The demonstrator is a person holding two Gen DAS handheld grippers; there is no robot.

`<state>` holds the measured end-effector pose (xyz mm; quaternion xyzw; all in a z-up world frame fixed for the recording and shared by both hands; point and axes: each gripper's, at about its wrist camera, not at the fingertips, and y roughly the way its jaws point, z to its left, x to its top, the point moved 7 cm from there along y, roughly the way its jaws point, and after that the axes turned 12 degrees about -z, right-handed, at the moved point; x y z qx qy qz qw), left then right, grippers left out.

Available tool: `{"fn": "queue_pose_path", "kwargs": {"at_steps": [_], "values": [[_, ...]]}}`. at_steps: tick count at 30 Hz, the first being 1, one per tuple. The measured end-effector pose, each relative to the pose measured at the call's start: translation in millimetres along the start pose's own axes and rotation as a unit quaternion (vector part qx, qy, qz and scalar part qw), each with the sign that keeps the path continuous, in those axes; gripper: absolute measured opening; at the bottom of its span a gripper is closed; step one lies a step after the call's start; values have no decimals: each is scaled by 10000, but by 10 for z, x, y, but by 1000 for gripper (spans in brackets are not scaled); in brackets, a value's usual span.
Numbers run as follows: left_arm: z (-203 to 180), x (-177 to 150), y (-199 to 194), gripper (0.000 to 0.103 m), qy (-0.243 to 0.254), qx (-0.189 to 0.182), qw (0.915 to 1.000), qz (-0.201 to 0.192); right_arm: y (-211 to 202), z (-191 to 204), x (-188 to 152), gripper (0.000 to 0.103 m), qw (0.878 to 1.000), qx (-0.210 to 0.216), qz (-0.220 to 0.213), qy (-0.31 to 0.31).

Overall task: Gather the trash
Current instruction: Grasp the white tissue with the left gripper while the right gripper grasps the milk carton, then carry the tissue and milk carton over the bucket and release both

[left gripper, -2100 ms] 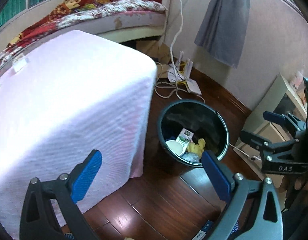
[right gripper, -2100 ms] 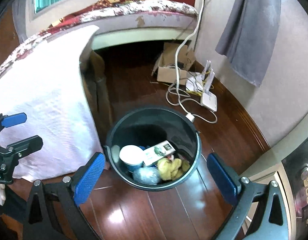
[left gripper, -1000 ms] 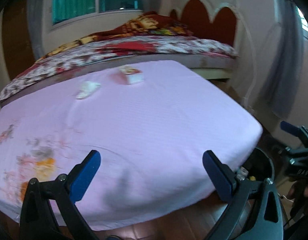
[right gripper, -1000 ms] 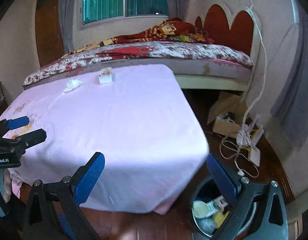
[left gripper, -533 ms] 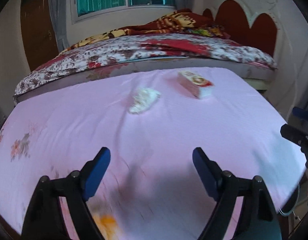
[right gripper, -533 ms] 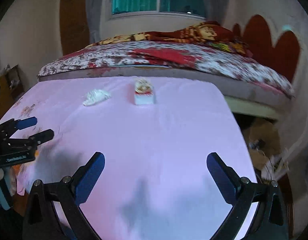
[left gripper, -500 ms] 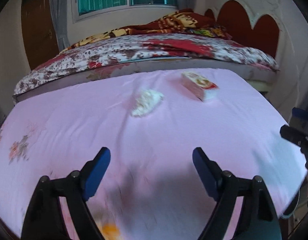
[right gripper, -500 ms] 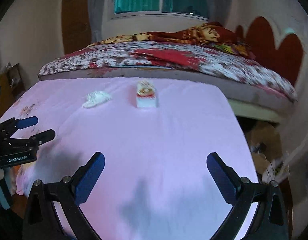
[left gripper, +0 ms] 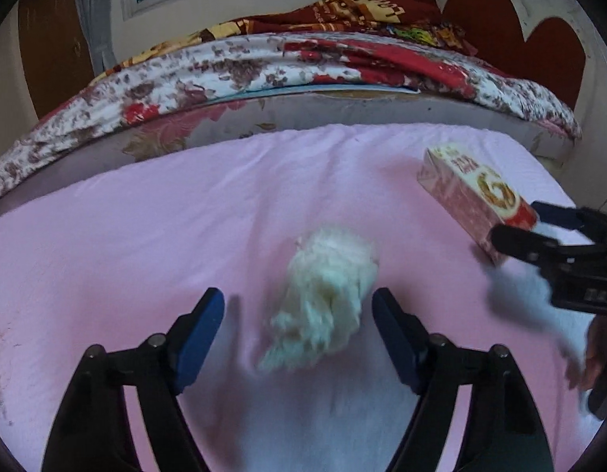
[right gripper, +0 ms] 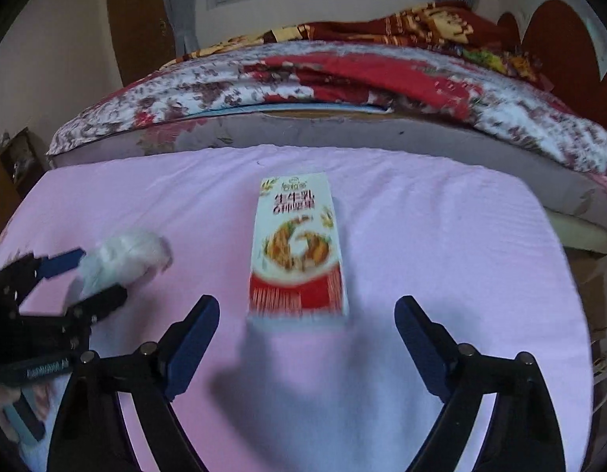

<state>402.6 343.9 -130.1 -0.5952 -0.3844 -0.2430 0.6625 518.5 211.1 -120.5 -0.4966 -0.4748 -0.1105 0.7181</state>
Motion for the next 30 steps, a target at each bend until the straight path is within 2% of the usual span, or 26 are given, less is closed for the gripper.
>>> {"fn": "queue_pose_path", "kwargs": {"at_steps": [5, 6, 7, 8, 9, 13, 20, 30], "values": [[-45, 71, 218, 72, 59, 8, 9998, 212, 243, 0, 19, 78, 9995, -39, 299, 133], [-58, 64, 232, 68, -11, -55, 9997, 229, 246, 13, 17, 76, 9995, -69, 292, 80], [-57, 70, 231, 60, -24, -44, 9997, 228, 244, 17, 16, 68, 9995, -115, 307, 26], [-63, 82, 228, 52, -6, -62, 9998, 214, 229, 27, 15, 55, 9994, -146, 302, -35], [-73, 85, 208, 42, -1, -87, 9998, 203, 205, 37, 12, 54, 9994, -139, 317, -77], [-124, 76, 14, 41, -66, -230, 9997, 74, -39, 9, -41, 54, 9997, -98, 214, -88], [-392, -30, -571, 41, -23, -385, 9989, -255, -725, -135, -232, 54, 9998, -186, 8, 22], [-903, -254, -1408, 39, -165, -1069, 9931, -451, -1927, -162, -596, 54, 9988, -268, -407, -47]]}}
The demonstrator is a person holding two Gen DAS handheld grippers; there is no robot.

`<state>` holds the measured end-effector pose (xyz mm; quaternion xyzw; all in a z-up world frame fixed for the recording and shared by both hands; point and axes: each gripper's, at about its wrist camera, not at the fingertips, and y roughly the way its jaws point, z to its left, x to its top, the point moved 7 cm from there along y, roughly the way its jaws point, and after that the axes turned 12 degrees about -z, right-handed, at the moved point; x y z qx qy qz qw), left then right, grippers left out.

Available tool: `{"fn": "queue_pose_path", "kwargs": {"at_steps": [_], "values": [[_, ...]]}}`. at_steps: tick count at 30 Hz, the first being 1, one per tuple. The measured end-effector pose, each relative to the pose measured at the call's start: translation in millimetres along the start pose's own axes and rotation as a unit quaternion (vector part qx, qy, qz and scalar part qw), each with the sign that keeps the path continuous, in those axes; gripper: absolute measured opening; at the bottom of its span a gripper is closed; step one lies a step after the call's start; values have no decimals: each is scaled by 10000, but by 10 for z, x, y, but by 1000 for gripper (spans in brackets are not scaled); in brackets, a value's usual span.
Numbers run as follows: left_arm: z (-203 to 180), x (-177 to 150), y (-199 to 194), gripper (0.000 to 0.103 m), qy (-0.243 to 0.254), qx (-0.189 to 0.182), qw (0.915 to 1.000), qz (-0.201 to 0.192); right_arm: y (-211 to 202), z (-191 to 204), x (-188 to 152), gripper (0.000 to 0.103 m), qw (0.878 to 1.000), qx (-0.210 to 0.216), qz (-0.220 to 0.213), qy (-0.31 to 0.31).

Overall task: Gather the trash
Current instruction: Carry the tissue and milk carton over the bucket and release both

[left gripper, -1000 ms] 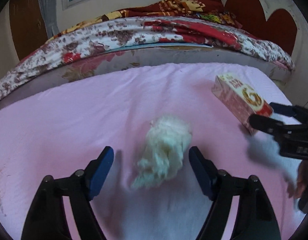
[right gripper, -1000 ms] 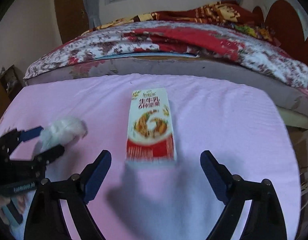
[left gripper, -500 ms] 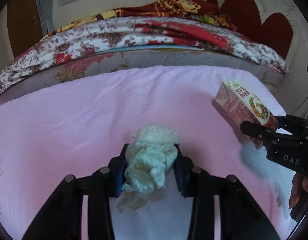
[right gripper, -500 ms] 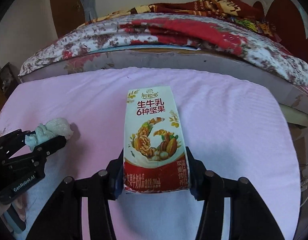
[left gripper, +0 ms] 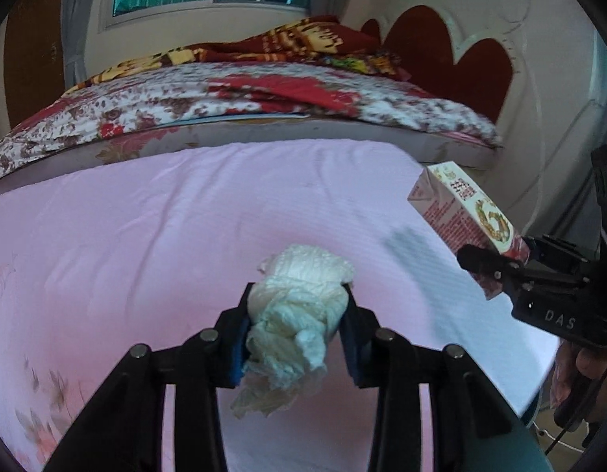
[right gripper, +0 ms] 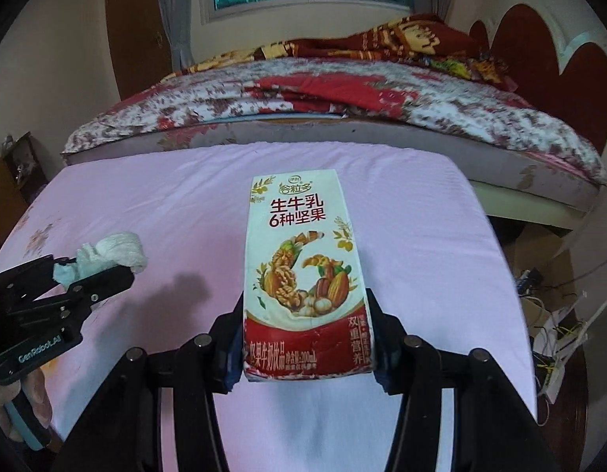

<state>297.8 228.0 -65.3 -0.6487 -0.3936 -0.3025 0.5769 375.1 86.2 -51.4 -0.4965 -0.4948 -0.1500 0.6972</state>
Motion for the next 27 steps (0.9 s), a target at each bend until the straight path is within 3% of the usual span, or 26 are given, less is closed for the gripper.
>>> {"fn": "queue_pose_path", "kwargs": {"at_steps": [5, 10, 27], "values": [[-276, -33, -259, 38, 33, -204, 9997, -118, -585, -151, -138, 54, 9997, -93, -195, 121], [-618, -118, -529, 38, 419, -270, 9983, -292, -1120, -357, -322, 54, 9989, -269, -337, 193], [-1646, -485, -840, 38, 824, -865, 9926, -221, -2301, -1108, -1076, 54, 9933, -853, -503, 598]]}}
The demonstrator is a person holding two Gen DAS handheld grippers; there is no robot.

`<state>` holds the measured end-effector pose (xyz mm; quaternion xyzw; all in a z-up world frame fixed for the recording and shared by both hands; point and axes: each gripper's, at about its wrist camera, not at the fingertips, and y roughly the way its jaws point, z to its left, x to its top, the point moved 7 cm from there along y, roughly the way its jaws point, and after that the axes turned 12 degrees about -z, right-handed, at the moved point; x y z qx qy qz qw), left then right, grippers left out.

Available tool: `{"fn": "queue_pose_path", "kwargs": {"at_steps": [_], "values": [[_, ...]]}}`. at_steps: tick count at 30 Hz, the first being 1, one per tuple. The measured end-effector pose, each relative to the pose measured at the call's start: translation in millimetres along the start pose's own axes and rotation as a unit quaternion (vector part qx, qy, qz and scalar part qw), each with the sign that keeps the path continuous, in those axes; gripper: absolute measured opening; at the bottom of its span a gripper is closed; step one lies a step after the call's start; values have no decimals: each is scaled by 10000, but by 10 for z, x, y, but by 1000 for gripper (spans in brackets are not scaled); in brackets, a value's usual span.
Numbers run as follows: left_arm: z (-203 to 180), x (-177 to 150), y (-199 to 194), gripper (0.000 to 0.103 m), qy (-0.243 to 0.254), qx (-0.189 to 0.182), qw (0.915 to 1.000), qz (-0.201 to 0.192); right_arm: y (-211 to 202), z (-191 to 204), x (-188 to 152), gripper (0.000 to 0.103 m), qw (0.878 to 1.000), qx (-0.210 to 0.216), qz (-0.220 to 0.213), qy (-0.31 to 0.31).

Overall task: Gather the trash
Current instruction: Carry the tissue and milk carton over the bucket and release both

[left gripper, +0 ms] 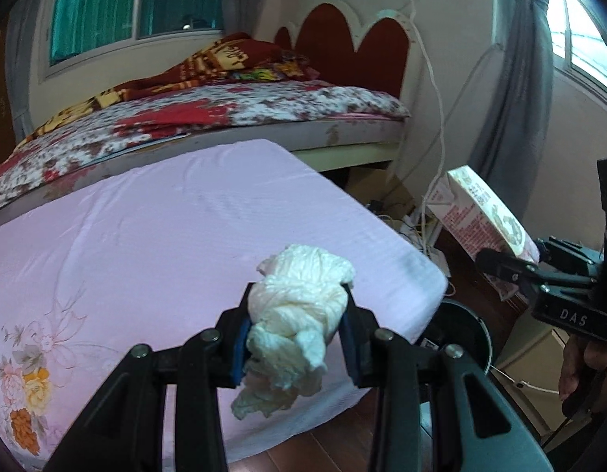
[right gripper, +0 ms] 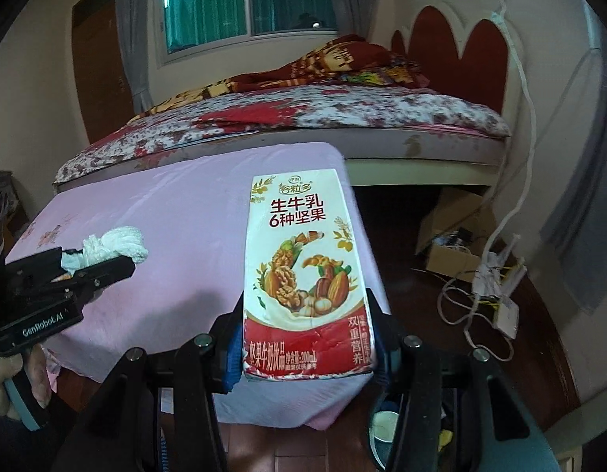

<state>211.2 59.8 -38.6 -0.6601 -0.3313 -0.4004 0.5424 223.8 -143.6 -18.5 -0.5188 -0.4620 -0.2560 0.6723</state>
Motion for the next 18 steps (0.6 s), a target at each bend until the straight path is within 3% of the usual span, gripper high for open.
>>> {"fn": "queue_pose_path", "kwargs": {"at_steps": [18], "values": [[-1116, -222, 174, 38, 614, -825, 9943, 271, -614, -1205, -652, 54, 9938, -809, 63, 757]]}}
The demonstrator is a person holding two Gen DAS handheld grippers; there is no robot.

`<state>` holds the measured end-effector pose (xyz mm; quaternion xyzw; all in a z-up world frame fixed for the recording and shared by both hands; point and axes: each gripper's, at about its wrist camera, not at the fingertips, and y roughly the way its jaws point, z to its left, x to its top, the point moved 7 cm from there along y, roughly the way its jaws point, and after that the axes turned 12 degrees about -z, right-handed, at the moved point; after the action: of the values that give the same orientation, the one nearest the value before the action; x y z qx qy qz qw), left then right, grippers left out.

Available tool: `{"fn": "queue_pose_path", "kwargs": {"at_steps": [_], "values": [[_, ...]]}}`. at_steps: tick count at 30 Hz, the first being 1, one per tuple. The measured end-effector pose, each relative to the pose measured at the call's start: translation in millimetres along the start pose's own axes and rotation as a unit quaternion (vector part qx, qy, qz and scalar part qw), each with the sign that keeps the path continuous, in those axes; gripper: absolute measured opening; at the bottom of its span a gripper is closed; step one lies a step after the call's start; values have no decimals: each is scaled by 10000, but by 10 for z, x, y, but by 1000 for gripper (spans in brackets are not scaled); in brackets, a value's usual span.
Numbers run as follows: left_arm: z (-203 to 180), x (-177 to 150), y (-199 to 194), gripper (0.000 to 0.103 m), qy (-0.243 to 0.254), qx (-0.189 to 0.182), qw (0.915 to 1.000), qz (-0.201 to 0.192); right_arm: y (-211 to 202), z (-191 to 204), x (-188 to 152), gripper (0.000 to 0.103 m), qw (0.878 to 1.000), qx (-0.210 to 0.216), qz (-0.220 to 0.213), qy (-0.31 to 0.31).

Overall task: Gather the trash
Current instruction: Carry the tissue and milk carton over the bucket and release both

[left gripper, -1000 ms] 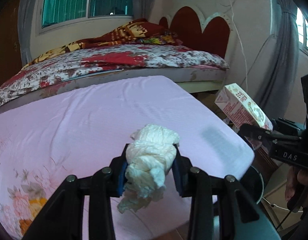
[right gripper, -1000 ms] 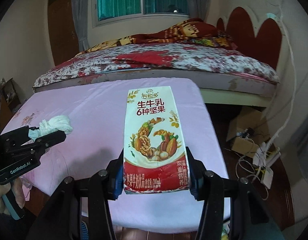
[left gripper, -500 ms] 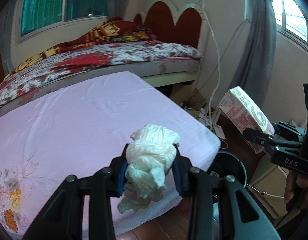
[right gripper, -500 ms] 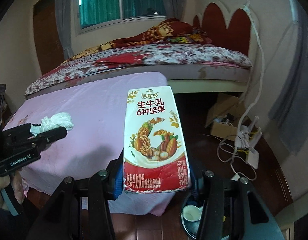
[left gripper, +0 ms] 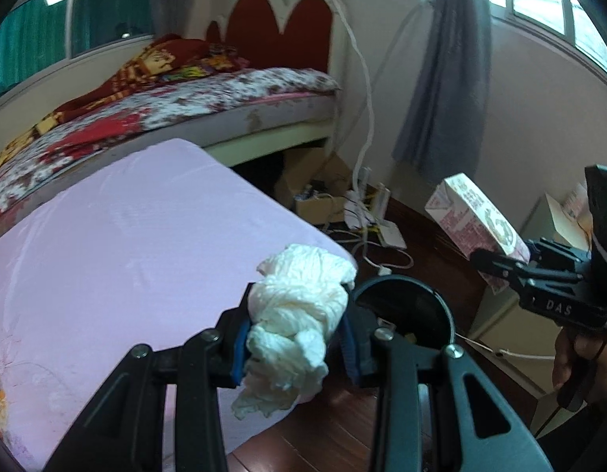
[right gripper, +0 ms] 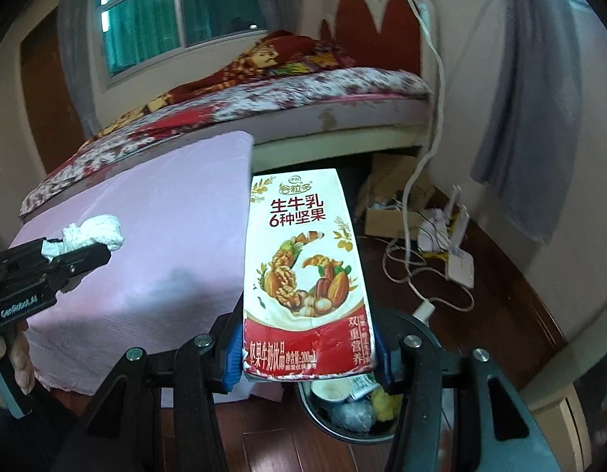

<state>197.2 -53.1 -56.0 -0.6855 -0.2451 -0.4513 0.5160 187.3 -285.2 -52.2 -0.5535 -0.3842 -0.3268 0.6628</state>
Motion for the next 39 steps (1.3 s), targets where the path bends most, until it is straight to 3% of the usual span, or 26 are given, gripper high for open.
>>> {"fn": "queue_pose_path", "kwargs": {"at_steps": [7, 18, 26, 36, 39], "values": [[-547, -146, 210, 38, 207, -454, 9985, 223, -100, -441, -265, 54, 9994, -293, 156, 131], [-1184, -559, 698, 38, 369, -1116, 9890, 899, 23, -959, -884, 54, 9946, -512, 889, 171], [-1310, -912, 1165, 38, 237, -1290, 9799, 1501, 427, -1096, -1304, 54, 9871, -358, 1552, -138], [-1343, -1167, 1573, 39, 97, -1253, 9738, 1892, 967, -1188, -1604, 54, 9795, -155, 1974, -379], [-1326, -1254, 1669, 43, -24, -1255, 9718, 1997, 1104, -1175, -1657, 54, 9774, -61, 2071, -415]]}}
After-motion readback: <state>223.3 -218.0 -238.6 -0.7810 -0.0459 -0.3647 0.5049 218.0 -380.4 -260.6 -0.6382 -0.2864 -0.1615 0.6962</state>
